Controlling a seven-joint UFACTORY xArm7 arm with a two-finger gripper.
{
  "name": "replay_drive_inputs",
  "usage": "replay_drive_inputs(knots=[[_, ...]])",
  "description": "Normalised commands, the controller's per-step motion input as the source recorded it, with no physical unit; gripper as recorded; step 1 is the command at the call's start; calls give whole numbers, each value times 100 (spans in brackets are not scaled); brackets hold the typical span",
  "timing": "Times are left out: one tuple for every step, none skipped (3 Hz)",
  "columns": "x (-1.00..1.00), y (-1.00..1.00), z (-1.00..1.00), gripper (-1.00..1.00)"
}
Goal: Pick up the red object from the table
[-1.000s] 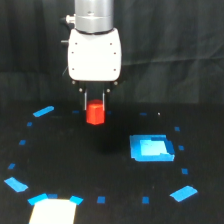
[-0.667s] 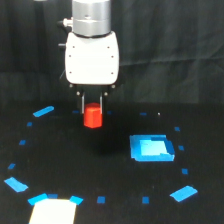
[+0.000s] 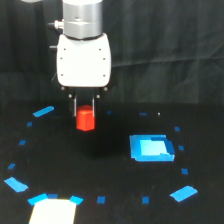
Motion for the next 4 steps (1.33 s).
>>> replay_drive_inputs(knots=[[2,13,16,-100],[-21,-19,-19,-100],[-21,-20,-22,-100],[-13,-37,39,-92]])
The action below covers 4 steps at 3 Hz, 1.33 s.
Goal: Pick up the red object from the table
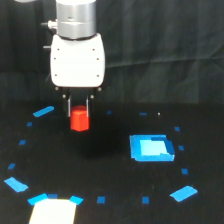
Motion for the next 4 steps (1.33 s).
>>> replay_drive_inputs(knots=[[-9,37,100,-100],[4,28,-10,-100],[-33,-19,-64,-100],[-11,-12,1,-100]])
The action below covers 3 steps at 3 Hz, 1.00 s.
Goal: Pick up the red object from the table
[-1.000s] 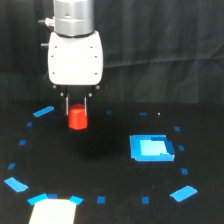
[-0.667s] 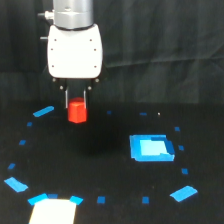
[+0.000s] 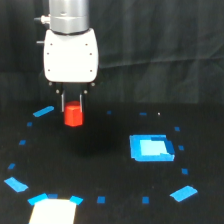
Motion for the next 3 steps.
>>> replay_drive_inputs(knots=[[24,12,-11,-92],[-5,-15,-42,-100],[19,7,15,-100]])
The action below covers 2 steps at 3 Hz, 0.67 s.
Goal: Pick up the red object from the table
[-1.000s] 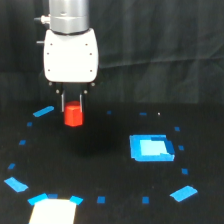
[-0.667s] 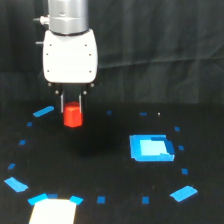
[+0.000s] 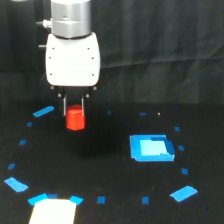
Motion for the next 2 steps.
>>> replay_drive_inputs(knots=[[28,4,-12,-100],[0,-10,16,-100]])
